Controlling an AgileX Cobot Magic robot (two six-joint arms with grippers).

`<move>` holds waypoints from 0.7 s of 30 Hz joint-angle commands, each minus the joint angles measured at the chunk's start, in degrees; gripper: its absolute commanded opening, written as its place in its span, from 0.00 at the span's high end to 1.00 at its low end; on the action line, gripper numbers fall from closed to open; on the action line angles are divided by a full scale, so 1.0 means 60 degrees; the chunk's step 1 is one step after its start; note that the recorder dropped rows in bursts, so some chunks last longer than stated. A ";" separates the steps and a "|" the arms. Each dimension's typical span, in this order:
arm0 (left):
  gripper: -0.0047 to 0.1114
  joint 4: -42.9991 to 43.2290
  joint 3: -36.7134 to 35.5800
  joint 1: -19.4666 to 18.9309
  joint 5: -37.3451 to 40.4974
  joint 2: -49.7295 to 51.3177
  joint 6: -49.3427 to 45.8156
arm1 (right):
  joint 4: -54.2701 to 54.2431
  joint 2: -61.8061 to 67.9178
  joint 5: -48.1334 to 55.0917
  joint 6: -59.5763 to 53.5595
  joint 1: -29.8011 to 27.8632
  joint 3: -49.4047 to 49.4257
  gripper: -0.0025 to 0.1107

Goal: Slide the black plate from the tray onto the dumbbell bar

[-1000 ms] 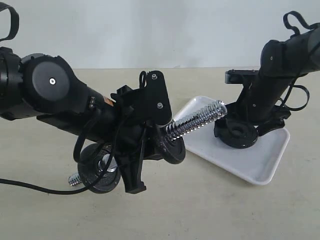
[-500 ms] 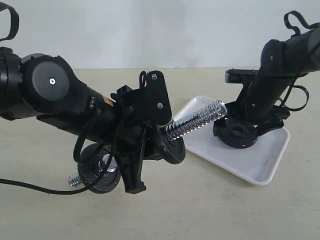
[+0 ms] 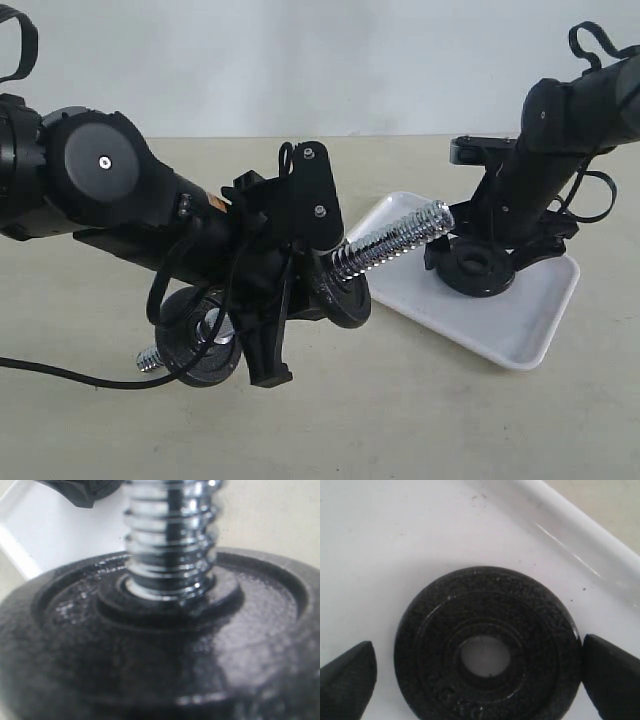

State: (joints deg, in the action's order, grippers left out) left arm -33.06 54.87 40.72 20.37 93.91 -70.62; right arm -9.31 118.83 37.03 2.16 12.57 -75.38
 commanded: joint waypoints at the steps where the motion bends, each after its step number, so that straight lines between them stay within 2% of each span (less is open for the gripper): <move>1: 0.92 -0.0343 0.0305 -0.0029 -0.0670 -0.0487 0.0129 | 0.0261 0.0196 0.0407 0.0615 -0.0003 0.0103 0.05; 5: 0.92 -0.0343 0.0305 -0.0029 -0.0670 -0.0487 0.0195 | 0.0994 0.0196 0.0557 0.1246 -0.0003 0.0103 0.05; 21: 0.92 -0.0343 0.0305 -0.0029 -0.0670 -0.0487 0.0195 | 0.2002 0.0524 0.0658 0.2146 -0.0003 0.0103 0.05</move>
State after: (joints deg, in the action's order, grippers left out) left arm -32.96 54.87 40.72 20.37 93.91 -70.62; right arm 1.23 119.45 38.97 13.43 12.80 -75.61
